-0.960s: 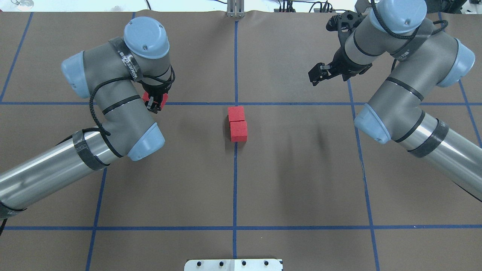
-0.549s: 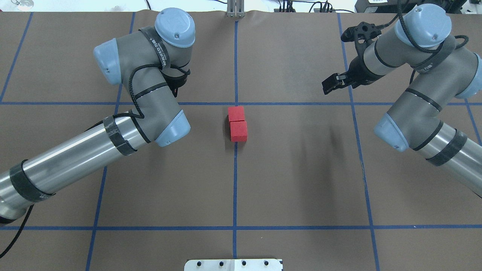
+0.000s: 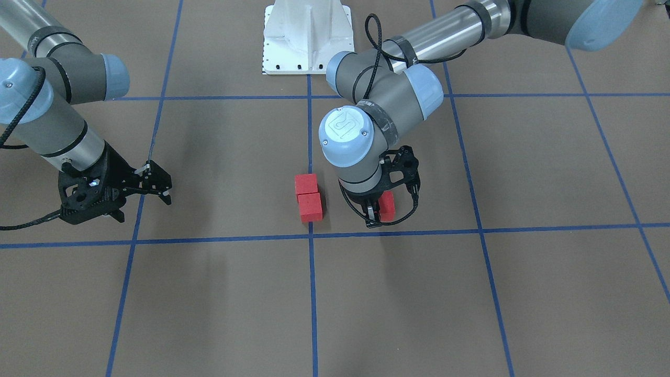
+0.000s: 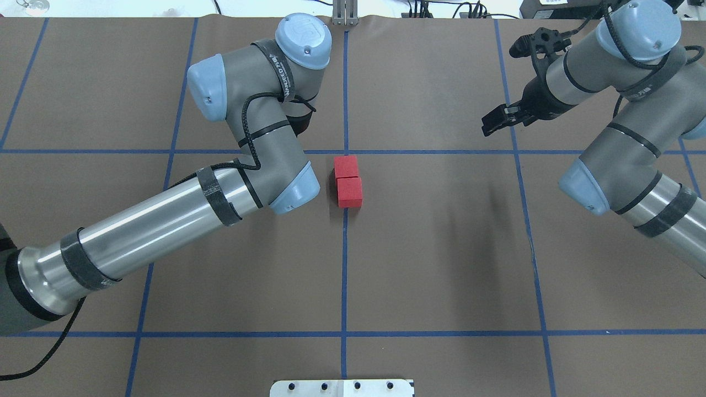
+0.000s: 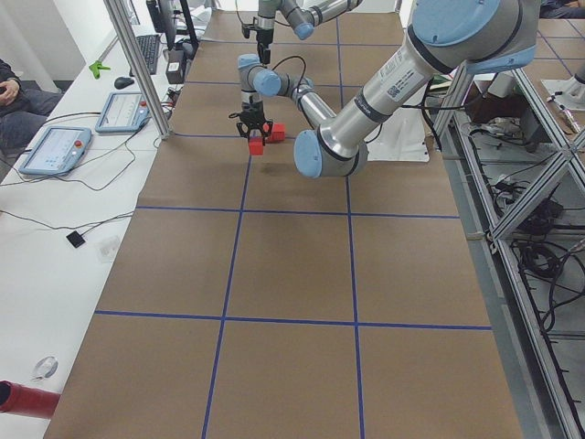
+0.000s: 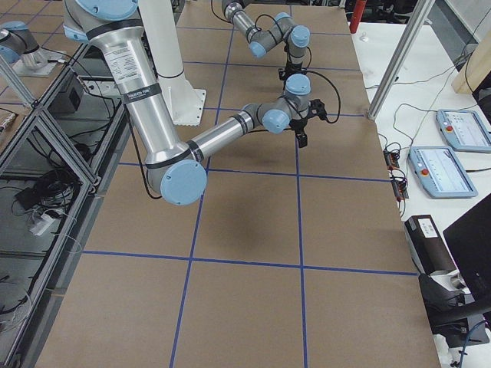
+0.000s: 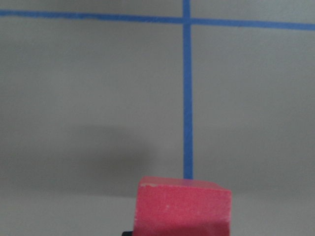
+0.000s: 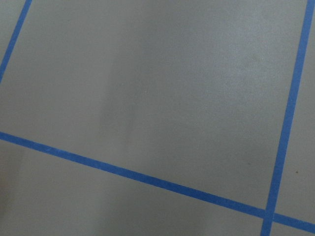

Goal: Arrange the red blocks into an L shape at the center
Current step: 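Carry the red cube with the left gripper toward the two-cube pair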

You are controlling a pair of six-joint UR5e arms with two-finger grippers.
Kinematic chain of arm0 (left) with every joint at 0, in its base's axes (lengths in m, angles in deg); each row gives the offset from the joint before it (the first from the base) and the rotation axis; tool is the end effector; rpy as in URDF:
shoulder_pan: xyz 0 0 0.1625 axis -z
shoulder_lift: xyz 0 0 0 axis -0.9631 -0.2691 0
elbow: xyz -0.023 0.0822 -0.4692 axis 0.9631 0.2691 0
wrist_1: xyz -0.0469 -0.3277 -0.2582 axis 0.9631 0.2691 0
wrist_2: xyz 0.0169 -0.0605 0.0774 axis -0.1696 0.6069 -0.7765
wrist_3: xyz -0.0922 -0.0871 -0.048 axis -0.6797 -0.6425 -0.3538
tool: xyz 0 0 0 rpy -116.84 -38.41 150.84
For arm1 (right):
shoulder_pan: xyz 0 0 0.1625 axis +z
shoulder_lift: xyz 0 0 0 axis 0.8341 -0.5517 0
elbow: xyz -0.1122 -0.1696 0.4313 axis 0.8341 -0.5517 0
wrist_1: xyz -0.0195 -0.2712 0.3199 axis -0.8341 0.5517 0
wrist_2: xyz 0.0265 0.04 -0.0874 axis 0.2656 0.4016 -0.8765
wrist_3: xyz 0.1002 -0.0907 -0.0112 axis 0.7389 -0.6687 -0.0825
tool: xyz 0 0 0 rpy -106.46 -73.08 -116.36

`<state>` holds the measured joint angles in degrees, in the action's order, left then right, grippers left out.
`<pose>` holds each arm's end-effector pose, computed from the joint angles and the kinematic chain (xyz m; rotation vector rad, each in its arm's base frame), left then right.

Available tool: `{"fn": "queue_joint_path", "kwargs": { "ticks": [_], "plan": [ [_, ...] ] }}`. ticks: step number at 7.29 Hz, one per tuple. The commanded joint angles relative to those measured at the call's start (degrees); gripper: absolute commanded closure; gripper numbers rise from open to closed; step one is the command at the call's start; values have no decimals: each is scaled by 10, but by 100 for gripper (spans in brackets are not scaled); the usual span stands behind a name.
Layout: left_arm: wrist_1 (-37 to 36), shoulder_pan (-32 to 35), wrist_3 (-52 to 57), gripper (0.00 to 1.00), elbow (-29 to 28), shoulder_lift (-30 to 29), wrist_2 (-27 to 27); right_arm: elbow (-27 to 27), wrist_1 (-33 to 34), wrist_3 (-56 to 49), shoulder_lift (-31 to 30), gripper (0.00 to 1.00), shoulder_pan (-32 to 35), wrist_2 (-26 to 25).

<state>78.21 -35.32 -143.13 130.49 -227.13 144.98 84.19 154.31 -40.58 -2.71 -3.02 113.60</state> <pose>0.6133 -0.6076 0.2468 -0.4852 0.3973 -1.6153 -0.3603 -0.5854 0.4230 0.2914 -0.9086 -0.2218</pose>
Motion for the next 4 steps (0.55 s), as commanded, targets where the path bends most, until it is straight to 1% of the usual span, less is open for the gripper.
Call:
{"fn": "queue_joint_path", "kwargs": {
  "ticks": [1, 4],
  "plan": [
    [5, -17, -8, 100, -3, -5, 29, 2, -1, -2, 0, 1, 1, 4],
    [48, -17, -7, 100, -12, -7, 29, 1, -1, -2, -1, 1, 1, 3]
  ]
}}
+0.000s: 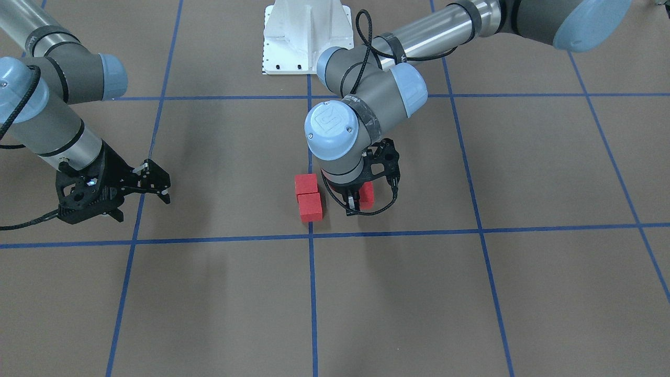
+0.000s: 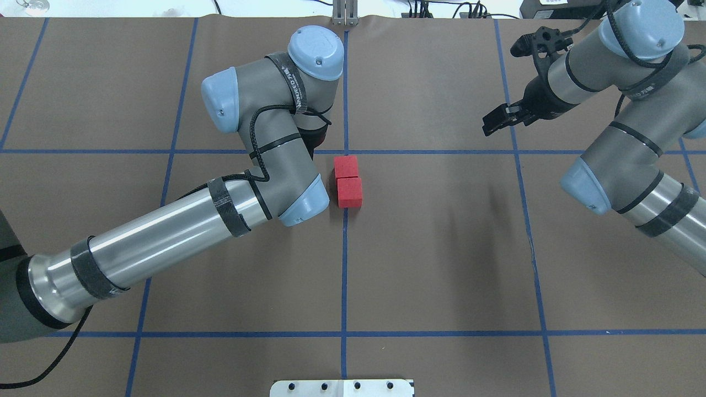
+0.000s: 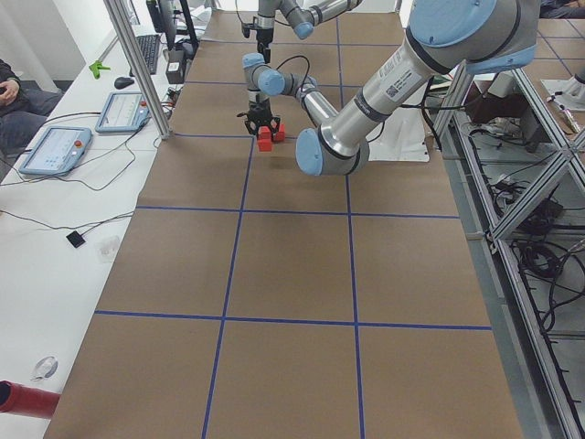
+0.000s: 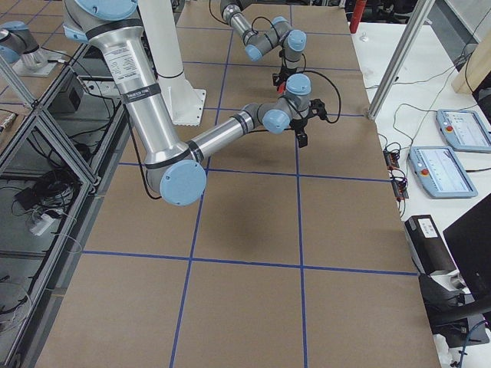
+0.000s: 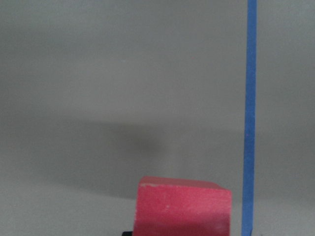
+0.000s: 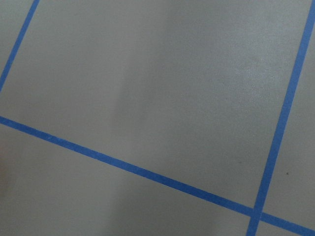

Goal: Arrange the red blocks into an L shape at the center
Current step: 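Carry the red cube with the left gripper toward the two-cube pair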

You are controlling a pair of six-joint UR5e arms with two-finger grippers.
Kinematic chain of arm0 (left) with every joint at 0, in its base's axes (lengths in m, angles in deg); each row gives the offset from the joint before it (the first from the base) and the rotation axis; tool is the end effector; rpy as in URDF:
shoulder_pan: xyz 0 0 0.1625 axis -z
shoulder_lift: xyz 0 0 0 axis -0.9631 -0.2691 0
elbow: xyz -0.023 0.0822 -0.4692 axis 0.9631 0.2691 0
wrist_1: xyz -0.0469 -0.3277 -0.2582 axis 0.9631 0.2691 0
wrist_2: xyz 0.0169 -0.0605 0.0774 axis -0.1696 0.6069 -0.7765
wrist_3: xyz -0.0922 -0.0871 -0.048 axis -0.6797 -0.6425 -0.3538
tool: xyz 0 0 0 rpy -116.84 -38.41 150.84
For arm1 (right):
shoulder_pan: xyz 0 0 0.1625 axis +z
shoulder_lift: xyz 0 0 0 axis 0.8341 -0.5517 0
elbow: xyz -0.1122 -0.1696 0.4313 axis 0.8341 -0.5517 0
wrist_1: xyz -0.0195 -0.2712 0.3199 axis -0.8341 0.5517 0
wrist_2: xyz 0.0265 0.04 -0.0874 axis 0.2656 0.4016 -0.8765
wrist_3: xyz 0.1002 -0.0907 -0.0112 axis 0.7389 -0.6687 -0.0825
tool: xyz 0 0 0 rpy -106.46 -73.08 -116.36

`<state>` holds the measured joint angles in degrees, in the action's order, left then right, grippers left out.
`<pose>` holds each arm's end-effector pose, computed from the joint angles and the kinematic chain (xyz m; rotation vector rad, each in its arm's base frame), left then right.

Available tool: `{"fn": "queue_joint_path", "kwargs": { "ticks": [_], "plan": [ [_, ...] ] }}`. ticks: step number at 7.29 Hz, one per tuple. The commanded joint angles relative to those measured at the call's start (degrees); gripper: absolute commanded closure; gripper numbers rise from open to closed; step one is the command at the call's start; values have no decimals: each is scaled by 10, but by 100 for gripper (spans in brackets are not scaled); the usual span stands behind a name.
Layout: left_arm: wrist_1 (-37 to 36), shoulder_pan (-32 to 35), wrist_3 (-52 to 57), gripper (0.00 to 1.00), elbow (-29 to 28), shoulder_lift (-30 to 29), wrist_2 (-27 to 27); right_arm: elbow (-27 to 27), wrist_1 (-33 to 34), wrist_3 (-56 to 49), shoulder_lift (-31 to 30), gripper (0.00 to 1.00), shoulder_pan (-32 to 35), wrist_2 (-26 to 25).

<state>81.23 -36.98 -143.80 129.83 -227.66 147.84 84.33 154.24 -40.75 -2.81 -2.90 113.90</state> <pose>0.6386 -0.5878 0.2342 -0.5531 0.4265 -1.5649 -0.3589 -0.5848 0.4225 0.2920 -0.9125 -0.2253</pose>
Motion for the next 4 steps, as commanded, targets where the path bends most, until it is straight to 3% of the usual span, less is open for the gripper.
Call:
{"fn": "queue_joint_path", "kwargs": {
  "ticks": [1, 2, 4],
  "plan": [
    [31, -1, -2, 100, -15, -2, 0, -1, 0, 0, -1, 1, 1, 0],
    [38, -1, -32, 100, -54, -19, 0, 1, 0, 0, -3, 1, 1, 0],
    [58, -1, -58, 100, -68, -27, 0, 2, 0, 0, -4, 1, 2, 0]
  ]
}}
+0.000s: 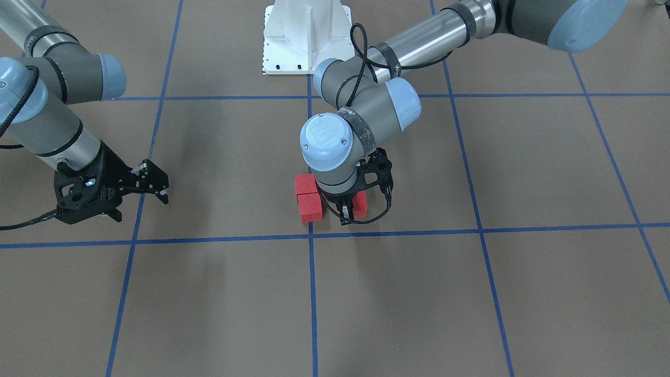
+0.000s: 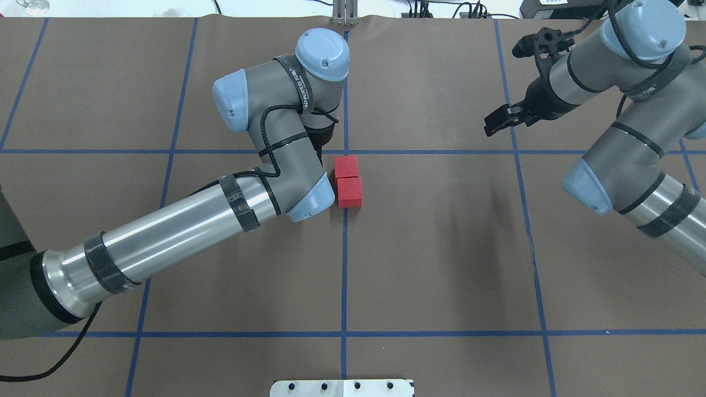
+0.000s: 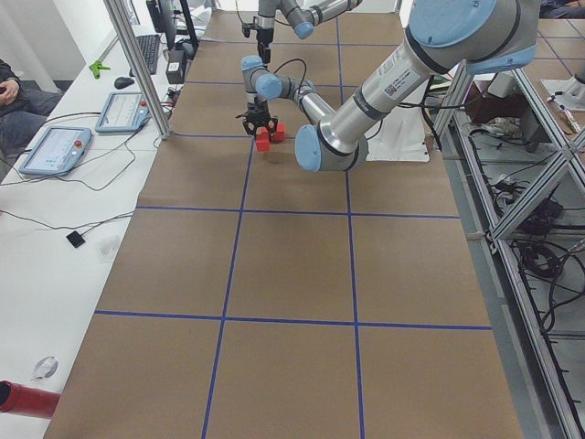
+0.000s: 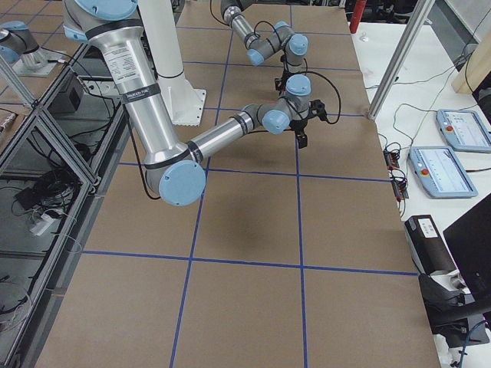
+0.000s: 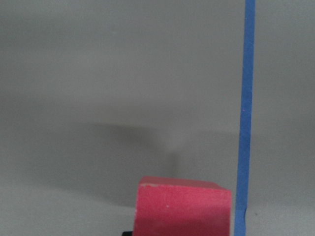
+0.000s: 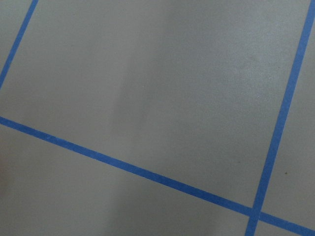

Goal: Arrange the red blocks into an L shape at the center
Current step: 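Carry the red cube with the left gripper toward the two-cube pair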

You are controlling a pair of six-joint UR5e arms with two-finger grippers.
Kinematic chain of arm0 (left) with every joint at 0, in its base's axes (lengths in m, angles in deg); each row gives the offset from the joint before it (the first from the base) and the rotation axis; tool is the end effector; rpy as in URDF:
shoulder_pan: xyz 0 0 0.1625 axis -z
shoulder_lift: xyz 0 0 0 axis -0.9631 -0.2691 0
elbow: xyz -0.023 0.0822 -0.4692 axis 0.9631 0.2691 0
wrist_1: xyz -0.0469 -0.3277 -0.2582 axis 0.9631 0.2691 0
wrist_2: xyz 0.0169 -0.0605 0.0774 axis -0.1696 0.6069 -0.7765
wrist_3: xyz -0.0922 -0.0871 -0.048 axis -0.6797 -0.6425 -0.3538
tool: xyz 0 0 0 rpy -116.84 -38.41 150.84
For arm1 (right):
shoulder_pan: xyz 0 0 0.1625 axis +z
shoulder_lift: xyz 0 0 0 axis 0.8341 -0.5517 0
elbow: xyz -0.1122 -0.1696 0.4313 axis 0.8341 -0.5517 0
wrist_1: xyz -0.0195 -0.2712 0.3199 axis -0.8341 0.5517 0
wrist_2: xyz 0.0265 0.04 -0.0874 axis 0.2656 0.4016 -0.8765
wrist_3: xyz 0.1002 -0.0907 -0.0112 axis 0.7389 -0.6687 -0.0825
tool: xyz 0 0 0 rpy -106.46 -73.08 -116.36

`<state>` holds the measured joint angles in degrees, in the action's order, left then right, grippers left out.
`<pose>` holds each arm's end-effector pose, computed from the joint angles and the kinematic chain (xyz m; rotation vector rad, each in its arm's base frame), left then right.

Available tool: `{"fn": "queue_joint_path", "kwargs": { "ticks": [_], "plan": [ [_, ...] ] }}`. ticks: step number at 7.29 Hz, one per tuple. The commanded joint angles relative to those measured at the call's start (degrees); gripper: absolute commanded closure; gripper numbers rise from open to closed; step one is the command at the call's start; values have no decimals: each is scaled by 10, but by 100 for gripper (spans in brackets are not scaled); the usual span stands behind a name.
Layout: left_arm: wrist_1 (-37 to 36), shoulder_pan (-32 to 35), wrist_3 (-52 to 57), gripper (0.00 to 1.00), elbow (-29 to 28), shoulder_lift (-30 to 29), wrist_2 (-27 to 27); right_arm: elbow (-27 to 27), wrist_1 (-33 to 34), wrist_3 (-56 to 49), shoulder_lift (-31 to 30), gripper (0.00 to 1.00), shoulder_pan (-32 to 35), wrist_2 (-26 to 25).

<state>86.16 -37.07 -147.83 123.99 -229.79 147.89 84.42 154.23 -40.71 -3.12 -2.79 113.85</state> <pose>0.6600 -0.6022 0.2366 -0.5789 0.4327 -1.6227 -0.3567 -0.5842 0.4254 0.2901 -0.9098 -0.2214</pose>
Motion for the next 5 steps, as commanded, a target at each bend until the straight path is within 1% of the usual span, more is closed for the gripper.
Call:
{"fn": "queue_joint_path", "kwargs": {
  "ticks": [1, 2, 5],
  "plan": [
    [9, -1, -18, 100, -15, -14, 0, 2, 0, 0, -1, 1, 2, 0],
    [11, -5, -18, 100, -31, -22, 0, 4, 0, 1, -1, 1, 2, 0],
    [19, -13, -18, 100, -36, -22, 0, 7, 0, 1, -1, 1, 2, -1]
  ]
}}
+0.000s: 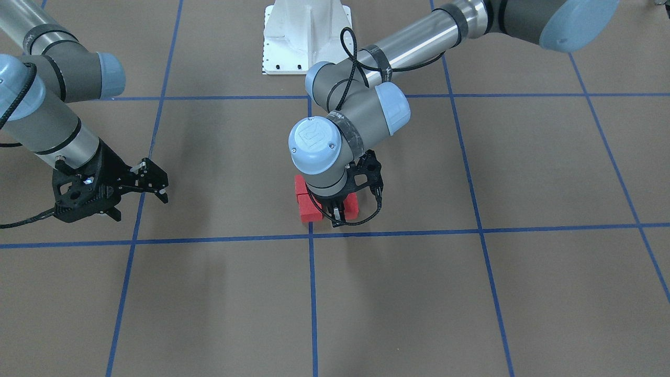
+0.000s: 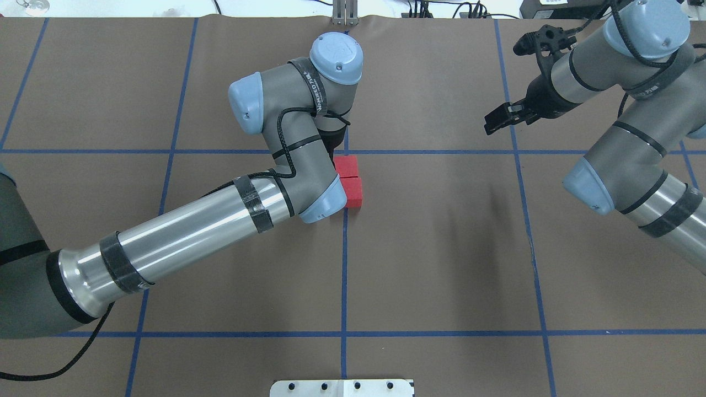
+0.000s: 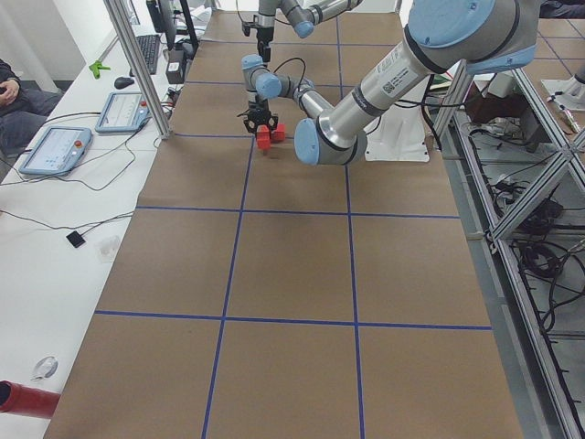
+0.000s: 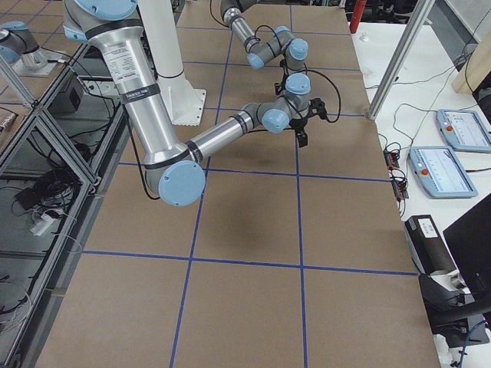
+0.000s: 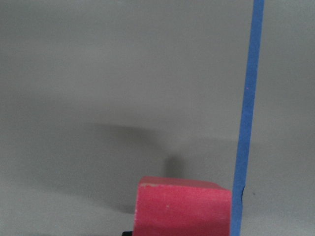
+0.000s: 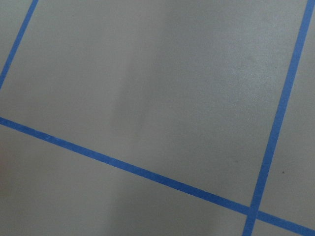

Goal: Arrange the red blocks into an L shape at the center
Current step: 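Lower the red cube beside the farther cube of the pair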

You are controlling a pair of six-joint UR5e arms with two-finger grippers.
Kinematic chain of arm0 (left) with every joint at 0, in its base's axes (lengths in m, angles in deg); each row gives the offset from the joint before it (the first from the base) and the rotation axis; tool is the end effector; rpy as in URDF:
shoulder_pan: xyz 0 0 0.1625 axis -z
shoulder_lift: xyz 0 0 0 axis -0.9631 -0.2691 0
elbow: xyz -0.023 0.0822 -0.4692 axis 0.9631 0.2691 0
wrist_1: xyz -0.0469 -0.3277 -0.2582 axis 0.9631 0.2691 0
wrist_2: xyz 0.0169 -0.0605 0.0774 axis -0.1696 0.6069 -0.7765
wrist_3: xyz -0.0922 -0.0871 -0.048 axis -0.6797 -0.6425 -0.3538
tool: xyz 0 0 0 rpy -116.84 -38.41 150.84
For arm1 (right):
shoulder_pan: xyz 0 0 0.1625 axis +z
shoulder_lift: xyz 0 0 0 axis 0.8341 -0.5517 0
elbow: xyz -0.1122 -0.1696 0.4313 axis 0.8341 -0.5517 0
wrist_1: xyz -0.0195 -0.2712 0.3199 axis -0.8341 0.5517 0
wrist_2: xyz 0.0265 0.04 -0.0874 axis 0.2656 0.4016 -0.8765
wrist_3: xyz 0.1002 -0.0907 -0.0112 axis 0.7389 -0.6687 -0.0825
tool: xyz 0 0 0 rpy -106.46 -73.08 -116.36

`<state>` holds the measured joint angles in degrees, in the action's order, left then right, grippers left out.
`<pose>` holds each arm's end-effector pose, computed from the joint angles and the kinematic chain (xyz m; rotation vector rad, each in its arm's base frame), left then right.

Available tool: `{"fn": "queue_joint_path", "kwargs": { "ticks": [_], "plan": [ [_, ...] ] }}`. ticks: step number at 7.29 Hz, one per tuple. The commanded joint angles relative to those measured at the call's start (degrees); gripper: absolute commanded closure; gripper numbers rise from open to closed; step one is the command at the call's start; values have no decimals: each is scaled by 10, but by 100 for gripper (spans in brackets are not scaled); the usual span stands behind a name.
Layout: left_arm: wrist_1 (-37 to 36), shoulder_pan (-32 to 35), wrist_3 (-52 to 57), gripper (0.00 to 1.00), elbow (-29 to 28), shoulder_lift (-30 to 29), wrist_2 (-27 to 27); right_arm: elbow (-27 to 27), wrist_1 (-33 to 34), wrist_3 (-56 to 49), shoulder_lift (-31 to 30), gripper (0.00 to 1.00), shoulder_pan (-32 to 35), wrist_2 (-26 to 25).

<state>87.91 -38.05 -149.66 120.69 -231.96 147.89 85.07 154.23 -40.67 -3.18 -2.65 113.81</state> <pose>0.6812 -0.5989 0.2257 -0.5931 0.4308 -1.6329 -0.3538 -0.5833 0.4205 0.2998 -0.9143 -0.2213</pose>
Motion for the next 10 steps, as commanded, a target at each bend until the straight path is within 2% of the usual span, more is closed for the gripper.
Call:
{"fn": "queue_joint_path", "kwargs": {
  "ticks": [1, 10],
  "plan": [
    [5, -6, 0, 100, -3, -3, 0, 1, 0, 0, 0, 1, 0, 0],
    [17, -13, 0, 100, -5, -4, -1, 3, 0, 1, 0, 1, 0, 0]
  ]
}}
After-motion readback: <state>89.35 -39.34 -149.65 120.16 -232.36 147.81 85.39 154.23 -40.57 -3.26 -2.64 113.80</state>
